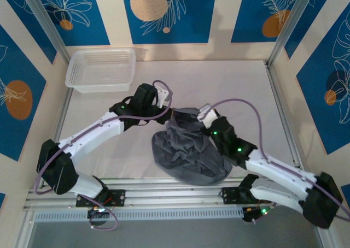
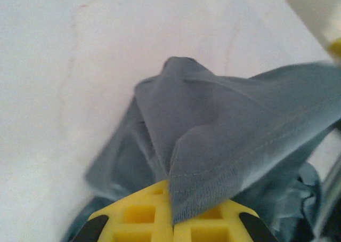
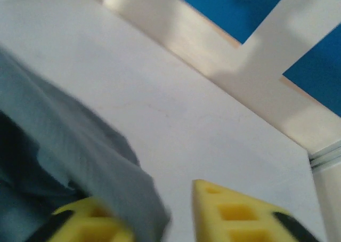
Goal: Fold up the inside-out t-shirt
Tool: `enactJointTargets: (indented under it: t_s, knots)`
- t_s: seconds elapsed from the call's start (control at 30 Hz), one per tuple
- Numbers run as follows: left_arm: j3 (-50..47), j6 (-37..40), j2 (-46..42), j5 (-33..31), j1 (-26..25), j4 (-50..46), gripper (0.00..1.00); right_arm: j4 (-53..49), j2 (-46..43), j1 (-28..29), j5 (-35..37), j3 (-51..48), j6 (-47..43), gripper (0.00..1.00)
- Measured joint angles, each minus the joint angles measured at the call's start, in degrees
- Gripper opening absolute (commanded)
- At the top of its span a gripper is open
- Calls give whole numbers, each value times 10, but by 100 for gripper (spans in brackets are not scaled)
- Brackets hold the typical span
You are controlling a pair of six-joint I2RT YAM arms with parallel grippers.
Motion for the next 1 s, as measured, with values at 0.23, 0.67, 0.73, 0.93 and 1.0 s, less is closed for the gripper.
enactJointTargets:
  t_s: [0.23, 0.67, 0.73, 0.93, 1.0]
  knots:
    - [47, 42, -1, -134, -3, -62, 0, -95, -35, -15, -192, 25, 116, 0]
    - [-166, -2, -290, -356, 7, 39, 73, 36, 201, 144, -451, 157, 282, 64]
    - [-190, 2, -329, -353, 9, 54, 73, 37, 166, 104, -453, 148, 315, 65]
    - [-89, -2, -204, -223, 2, 47, 70, -24, 4, -157, -415, 78, 506, 62]
    - [-7, 0, -103, -181, -17, 28, 72, -83, -4, -235, -428, 76, 545, 63]
